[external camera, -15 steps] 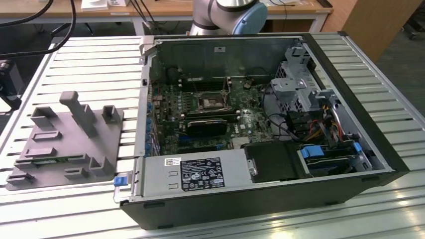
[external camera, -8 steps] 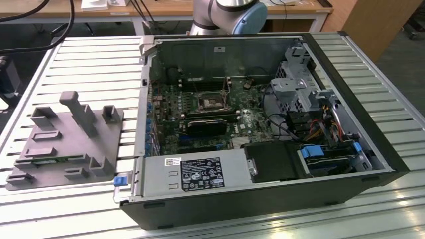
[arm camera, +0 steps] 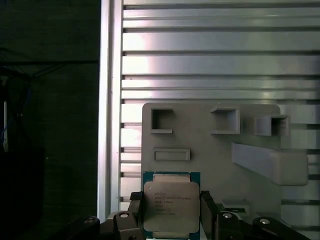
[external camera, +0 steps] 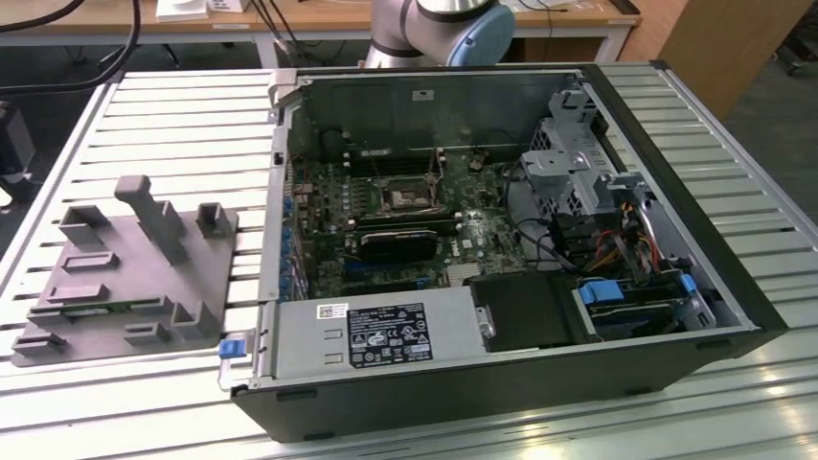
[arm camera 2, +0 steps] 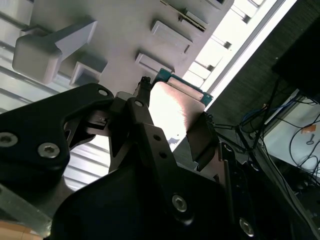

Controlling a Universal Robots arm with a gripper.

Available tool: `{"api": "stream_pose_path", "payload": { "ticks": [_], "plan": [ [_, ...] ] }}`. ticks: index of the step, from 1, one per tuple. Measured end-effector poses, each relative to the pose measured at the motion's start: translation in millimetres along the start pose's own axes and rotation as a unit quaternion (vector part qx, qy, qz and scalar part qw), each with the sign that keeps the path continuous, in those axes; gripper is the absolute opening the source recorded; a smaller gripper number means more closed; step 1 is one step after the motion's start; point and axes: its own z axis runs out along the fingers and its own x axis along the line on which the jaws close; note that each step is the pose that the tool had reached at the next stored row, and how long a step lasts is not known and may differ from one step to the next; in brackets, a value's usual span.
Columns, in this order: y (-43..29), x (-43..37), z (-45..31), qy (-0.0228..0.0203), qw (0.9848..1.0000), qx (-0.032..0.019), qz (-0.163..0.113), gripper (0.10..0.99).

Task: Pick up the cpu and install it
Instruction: 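Pick up the cpu and move it towards the insertion slot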

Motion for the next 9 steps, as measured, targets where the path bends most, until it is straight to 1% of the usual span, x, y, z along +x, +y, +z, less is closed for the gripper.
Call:
{"api": "stream_pose_path", "payload": {
  "ticks": [9],
  "plan": [
    [0.4,0.3,-7.1,0.0000,1.0000,0.0000,0.000,0.545]
  ]
}}
